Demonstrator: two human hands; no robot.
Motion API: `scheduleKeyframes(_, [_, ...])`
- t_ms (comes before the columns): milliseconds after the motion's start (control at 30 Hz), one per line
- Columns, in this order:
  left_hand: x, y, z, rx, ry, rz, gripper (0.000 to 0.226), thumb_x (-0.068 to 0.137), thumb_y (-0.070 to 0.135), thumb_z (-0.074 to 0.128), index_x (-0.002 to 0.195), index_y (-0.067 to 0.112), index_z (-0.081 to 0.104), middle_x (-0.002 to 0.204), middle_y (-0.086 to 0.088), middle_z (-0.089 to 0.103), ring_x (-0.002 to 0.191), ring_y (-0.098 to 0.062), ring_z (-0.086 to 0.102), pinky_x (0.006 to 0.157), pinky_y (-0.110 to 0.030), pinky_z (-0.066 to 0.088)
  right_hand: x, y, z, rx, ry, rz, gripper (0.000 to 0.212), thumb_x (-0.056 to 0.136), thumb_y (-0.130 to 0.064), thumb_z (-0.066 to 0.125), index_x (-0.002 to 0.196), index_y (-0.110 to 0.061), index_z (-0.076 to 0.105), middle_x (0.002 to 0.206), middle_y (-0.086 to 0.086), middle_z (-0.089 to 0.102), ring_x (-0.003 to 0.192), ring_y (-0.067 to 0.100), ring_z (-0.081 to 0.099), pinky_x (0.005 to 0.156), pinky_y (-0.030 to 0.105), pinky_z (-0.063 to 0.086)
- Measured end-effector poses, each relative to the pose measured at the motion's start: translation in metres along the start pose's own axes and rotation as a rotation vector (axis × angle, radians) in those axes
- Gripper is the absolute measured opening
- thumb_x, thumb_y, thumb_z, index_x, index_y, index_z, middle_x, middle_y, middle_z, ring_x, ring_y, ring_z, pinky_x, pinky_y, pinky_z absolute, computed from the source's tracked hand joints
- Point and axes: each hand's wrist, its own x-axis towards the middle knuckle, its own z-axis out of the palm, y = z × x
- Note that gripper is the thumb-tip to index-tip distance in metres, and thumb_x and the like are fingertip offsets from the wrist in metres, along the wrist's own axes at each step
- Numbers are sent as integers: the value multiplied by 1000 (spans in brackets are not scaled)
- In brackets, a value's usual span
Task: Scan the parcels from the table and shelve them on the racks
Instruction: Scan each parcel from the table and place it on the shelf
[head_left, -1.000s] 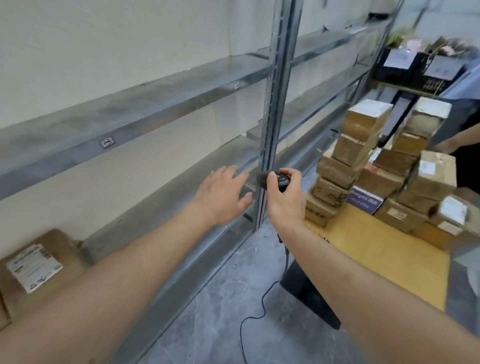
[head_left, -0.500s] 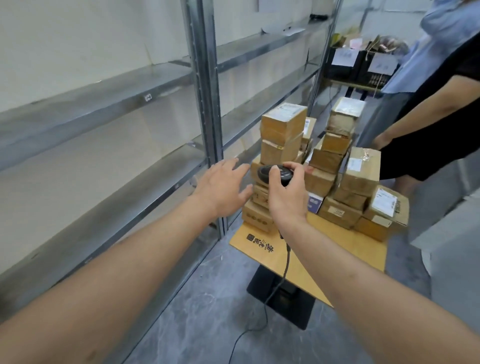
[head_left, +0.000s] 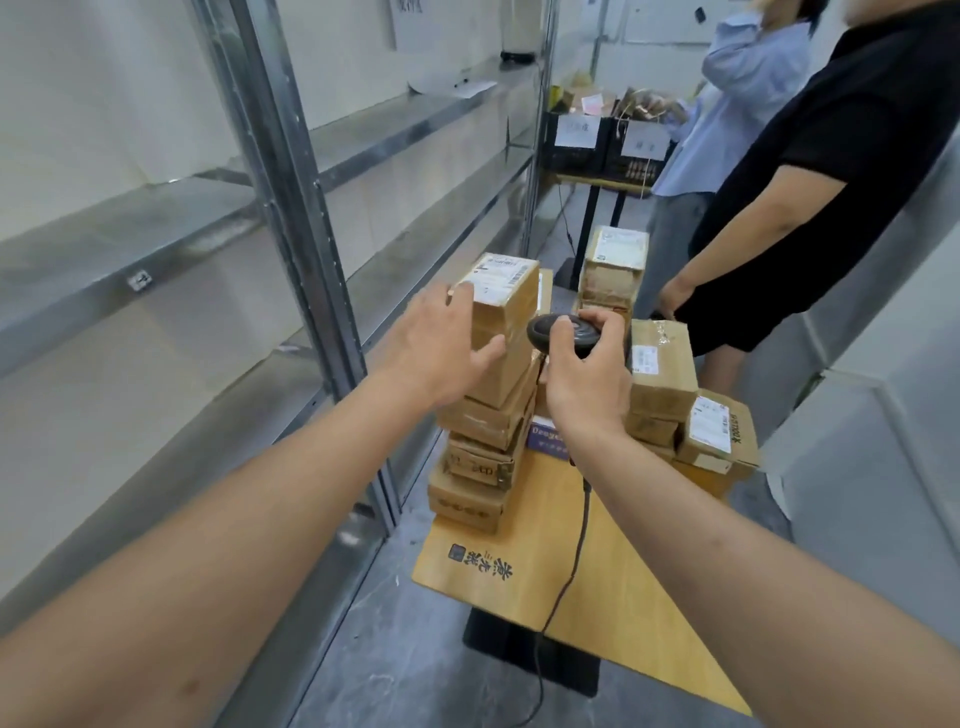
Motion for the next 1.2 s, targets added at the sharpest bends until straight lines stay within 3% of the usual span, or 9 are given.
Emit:
scheduleKeyframes(100, [27,-10,11,-40,14,-13,83,92,68,58,152,14,40,145,-12,49,131,-29,50,105,-45,50,15,0,15,-10,61,30,24,98,-61,47,119,-48,47,100,-18,64,93,21,69,88,47,55])
scheduleKeyframes(300, [59,-19,29,-122,-102,-205,112,82,89,51,159,10,27,152,-19,42,137,-37,48,106,-54,50,30,-1,28,-15,140,57,26,103,-54,49,126,-41,49,101,-20,59,96,15,60,83,40,47])
scheduleKeyframes(533, [73,-24,32,-430,-182,-357,94,83,78,64,147,14,39,144,-9,56,122,-30,60,92,-47,57,45,0,28,-13,112,57,27,104,-55,49,127,-42,48,105,-16,60,99,16,61,79,38,45])
scheduleKeyframes(667, [70,-17,29,-536,-184,-421,92,76,68,76,141,15,36,138,-6,59,115,-27,62,79,-40,56,52,-1,27,-38,49,63,26,100,-59,48,122,-47,46,103,-15,63,95,19,67,86,46,56])
scheduleKeyframes(800, [63,-9,22,-620,-209,-471,103,55,76,73,133,19,36,129,-2,60,110,-23,62,88,-47,59,56,-1,24,-43,-26,75,20,102,-55,49,118,-45,43,97,-14,61,97,22,65,79,41,51])
scheduleKeyframes(867, [60,-7,21,-635,-201,-489,92,61,72,74,129,20,39,121,1,61,106,-19,62,85,-43,58,56,0,23,-38,-46,75,19,102,-55,48,117,-46,42,97,-14,60,98,22,63,78,41,50])
scheduleKeyframes(1000, [58,-11,24,-751,-211,-510,42,94,54,66,122,24,53,118,4,68,101,-15,66,83,-37,56,56,1,22,-19,-69,60,19,103,-55,48,118,-46,42,96,-18,58,97,20,61,76,39,45])
scheduleKeyframes(1100, [54,-11,24,-886,-228,-566,32,101,42,62,129,30,54,124,3,71,105,-18,70,91,-41,59,54,0,21,-12,-94,47,19,104,-55,49,119,-46,42,95,-19,57,95,18,62,78,40,50])
scheduleKeyframes(1200, [48,-8,17,-967,-207,-575,34,104,33,59,136,34,47,124,5,70,100,-15,70,78,-34,58,52,0,21,-10,-123,30,21,104,-54,49,122,-43,45,93,-21,55,88,13,58,75,37,44])
